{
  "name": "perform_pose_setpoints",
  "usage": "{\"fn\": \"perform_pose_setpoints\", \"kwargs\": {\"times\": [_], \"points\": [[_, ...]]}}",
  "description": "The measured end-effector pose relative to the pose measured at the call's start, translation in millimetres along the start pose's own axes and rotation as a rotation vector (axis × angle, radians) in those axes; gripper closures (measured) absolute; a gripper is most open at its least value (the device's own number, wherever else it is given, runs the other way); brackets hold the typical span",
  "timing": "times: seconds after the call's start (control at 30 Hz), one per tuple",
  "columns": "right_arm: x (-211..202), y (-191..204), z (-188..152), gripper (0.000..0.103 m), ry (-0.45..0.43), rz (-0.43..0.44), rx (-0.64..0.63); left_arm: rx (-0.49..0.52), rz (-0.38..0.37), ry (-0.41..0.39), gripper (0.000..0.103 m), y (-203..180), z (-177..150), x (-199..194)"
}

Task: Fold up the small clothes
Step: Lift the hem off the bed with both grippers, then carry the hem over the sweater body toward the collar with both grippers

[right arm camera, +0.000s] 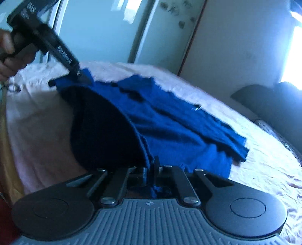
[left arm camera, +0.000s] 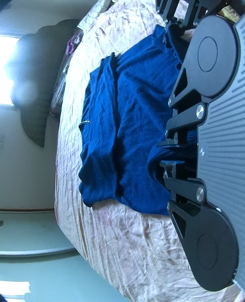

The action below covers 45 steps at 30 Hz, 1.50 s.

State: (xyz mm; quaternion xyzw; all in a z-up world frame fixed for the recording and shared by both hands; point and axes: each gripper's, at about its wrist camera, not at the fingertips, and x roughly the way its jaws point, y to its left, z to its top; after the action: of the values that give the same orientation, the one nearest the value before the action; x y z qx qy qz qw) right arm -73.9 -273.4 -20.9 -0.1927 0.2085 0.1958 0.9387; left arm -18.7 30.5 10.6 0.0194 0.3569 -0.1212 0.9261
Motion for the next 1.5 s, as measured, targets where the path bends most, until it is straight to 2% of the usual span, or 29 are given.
{"fn": "perform_pose_setpoints", "kwargs": {"times": [0.17, 0.27, 0.73, 1.5], "points": [[-27, -8, 10, 0.097, -0.124, -0.111, 0.031, -0.007, 0.006, -0.064, 0.091, -5, 10, -16], [-31, -15, 15, 0.097, -0.159, -0.14, 0.059, 0.011, 0.023, -0.101, 0.091, -10, 17, -22], [-25, -28, 32, 0.097, -0.209, -0.243, 0.089, 0.008, 0.06, -0.137, 0.091, -14, 45, -12], [8, -39, 50, 0.097, -0.235, -0.337, 0.005, 0.007, 0.098, -0.158, 0.091, -8, 77, 11]]}}
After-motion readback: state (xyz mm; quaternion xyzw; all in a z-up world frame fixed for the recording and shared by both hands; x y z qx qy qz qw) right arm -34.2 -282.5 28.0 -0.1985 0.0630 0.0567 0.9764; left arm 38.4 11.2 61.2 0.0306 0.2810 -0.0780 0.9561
